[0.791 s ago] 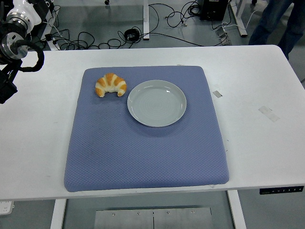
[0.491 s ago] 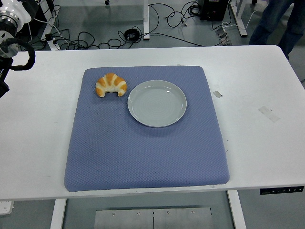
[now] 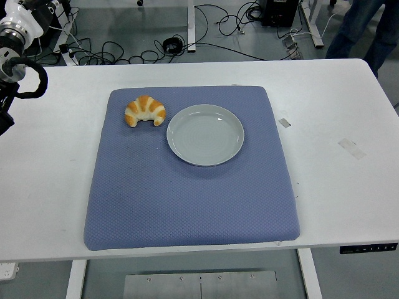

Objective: Place the bread on the plate

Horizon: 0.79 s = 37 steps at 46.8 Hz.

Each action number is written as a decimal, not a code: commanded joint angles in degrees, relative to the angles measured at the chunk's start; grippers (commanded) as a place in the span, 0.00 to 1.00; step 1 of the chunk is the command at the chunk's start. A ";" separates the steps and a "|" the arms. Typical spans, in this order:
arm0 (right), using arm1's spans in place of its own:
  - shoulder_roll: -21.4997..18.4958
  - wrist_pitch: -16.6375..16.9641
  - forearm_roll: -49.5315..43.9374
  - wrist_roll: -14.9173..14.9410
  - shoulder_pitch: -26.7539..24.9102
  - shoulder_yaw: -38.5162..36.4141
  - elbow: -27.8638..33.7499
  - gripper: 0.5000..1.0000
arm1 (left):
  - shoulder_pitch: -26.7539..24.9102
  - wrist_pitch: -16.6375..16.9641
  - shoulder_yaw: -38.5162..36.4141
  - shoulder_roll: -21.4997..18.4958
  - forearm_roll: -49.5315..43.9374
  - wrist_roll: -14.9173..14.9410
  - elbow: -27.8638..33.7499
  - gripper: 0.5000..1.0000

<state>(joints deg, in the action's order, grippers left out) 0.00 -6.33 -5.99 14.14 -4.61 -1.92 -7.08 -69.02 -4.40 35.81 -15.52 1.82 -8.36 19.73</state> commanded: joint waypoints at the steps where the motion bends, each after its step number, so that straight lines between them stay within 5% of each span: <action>1: 0.00 0.00 0.01 0.01 -0.05 -0.02 0.05 1.00 | 0.02 0.01 0.13 0.14 -0.24 0.01 0.04 0.96; 37: 0.00 0.00 0.01 0.01 0.04 -0.02 -0.04 1.00 | -0.06 0.01 -0.83 -0.39 0.55 -0.25 -0.05 0.96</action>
<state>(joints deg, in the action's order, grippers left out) 0.00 -6.33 -5.97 14.16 -4.58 -1.92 -7.07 -69.01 -4.31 34.99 -15.87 2.39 -8.65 19.58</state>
